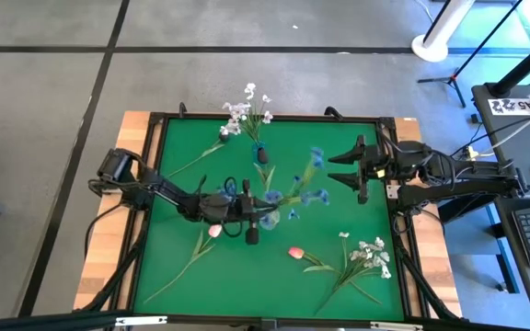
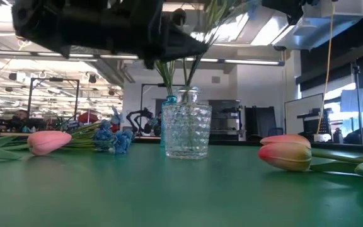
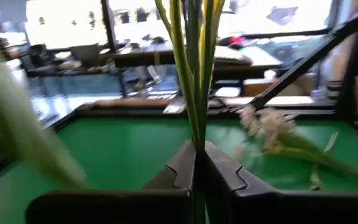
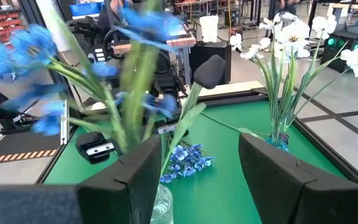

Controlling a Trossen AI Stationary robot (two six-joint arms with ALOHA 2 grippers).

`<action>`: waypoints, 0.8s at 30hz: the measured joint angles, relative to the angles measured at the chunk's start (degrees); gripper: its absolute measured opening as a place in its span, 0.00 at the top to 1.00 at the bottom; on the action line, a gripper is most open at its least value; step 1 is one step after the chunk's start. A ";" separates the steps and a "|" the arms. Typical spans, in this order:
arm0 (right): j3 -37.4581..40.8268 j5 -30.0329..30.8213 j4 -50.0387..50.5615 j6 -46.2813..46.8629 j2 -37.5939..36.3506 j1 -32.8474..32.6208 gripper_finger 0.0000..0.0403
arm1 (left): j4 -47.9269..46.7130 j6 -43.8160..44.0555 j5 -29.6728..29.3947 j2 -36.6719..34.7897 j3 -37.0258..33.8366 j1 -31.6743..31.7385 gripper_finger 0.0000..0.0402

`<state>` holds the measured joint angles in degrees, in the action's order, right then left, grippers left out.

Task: Sort flowers into vase by color
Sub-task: Put the bottom blue flowers into the transparent vase, then put the white flowers into the blue vase

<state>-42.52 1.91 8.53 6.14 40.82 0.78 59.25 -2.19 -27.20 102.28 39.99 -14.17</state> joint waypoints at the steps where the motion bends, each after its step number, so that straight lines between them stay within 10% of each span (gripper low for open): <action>1: 0.00 0.00 0.37 -0.01 0.00 -0.02 0.47 | 0.03 0.66 -1.48 0.00 -0.63 -0.33 0.94; 15: 0.00 0.01 0.66 -0.01 0.00 0.00 0.47 | -3.73 3.67 -4.18 -2.96 -2.32 -3.27 0.70; 24: 0.00 0.02 0.64 0.00 0.00 0.00 0.47 | -19.18 3.64 -15.64 -10.66 -2.30 -7.44 0.56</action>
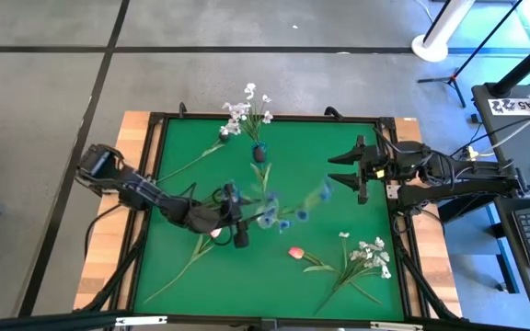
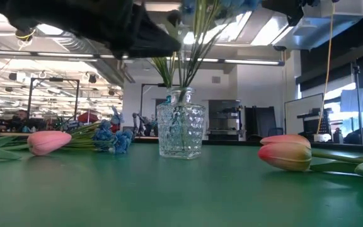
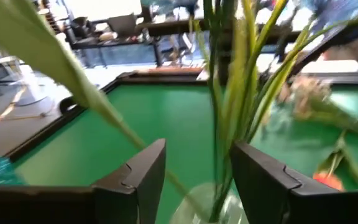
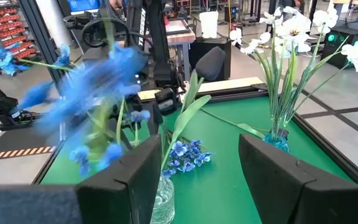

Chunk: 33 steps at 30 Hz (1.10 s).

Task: Sort flowers into vase by color
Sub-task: Put the white flowers into the blue vase

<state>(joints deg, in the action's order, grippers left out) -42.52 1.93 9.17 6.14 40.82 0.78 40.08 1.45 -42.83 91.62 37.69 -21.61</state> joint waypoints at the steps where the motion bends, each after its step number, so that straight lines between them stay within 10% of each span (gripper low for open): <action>1: 0.00 -0.01 0.00 -0.01 0.00 -0.01 0.47 | -2.13 0.28 -1.33 -0.94 0.00 -0.63 0.55; 8: -0.28 -0.01 0.71 0.00 -0.20 -0.02 0.47 | -21.83 9.76 -8.96 -9.19 0.02 -6.42 0.52; 20: -21.62 1.70 37.60 14.88 -1.05 -0.04 0.47 | -30.23 21.13 -9.06 -16.83 0.02 -15.17 0.52; 33: -9.76 -10.56 53.79 36.42 0.86 -5.51 0.47 | -30.47 23.70 -9.42 -16.79 0.02 -15.17 0.52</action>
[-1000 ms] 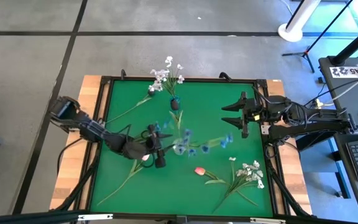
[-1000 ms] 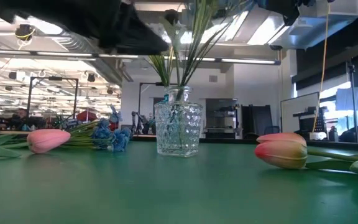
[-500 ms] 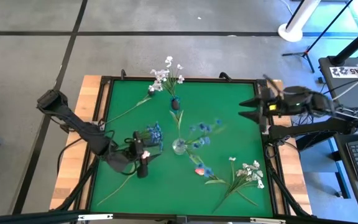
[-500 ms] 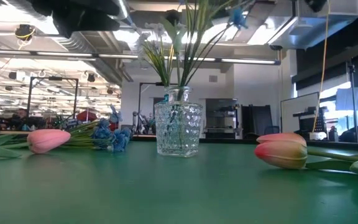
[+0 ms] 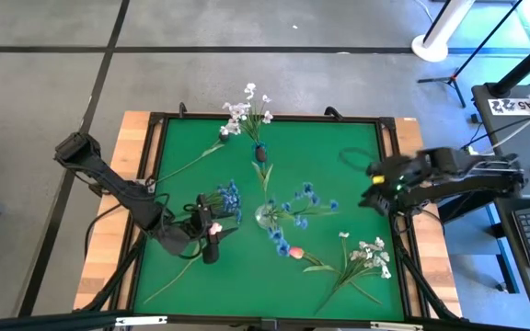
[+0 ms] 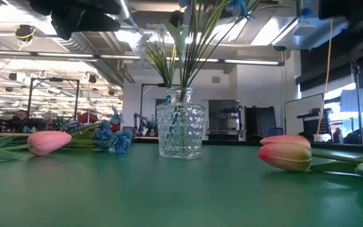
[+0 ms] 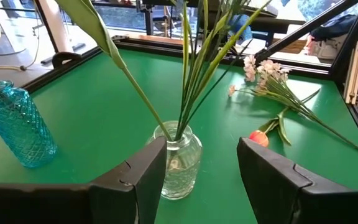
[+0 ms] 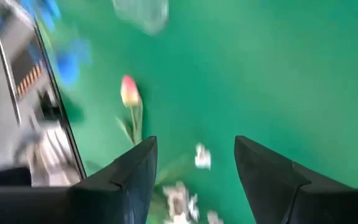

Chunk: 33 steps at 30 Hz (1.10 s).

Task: Sort flowers into vase by color
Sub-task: Put the white flowers into the blue vase

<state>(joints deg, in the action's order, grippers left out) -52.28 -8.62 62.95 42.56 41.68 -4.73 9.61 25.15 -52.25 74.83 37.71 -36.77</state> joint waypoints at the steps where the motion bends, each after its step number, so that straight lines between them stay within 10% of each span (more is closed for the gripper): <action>1: 1.18 -0.24 0.14 0.51 0.50 -1.63 0.47 | 0.00 0.00 0.00 0.00 0.00 0.00 0.52; 20: 9.35 6.62 -31.89 -1.19 26.94 -39.09 0.47 | -0.04 -0.13 0.01 0.02 0.00 0.00 0.52; 33: 8.99 6.50 -37.30 -3.82 47.48 -45.15 0.47 | -0.17 -0.24 0.02 0.02 0.00 1.99 0.52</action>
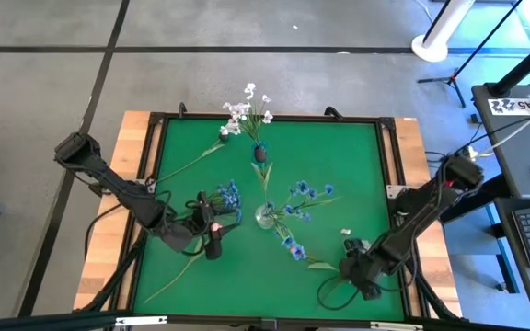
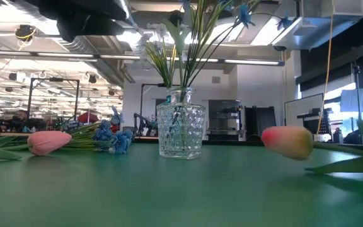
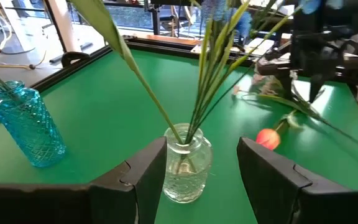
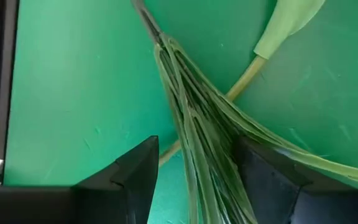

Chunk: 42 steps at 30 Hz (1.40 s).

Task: Sort flowers into vase by color
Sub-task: Put the white flowers into the blue vase

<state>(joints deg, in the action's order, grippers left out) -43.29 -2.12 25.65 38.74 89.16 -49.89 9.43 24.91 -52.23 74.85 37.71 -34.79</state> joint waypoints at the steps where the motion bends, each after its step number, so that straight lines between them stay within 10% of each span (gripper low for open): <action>1: -0.04 0.03 0.71 -0.02 0.66 0.00 0.47 | 0.01 0.00 0.00 0.00 0.00 0.18 0.52; 7: -1.32 1.11 4.15 -1.71 0.90 0.02 0.55 | 0.02 0.00 0.02 0.00 0.00 1.05 0.52; 16: -12.41 7.91 25.87 -3.47 1.12 0.02 0.96 | 0.04 0.04 0.98 0.02 0.00 1.03 0.52; 31: -40.67 20.91 63.69 -1.92 0.99 0.02 0.97 | 2.70 -0.78 3.94 0.02 2.15 0.66 0.52; 42: -57.34 30.32 64.38 -11.84 0.95 0.52 0.99 | 2.64 -12.42 3.91 0.02 12.38 -2.04 0.52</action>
<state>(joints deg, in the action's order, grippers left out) -100.63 28.20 90.03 26.91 90.11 -49.36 12.08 12.49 -48.31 74.87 50.09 -36.82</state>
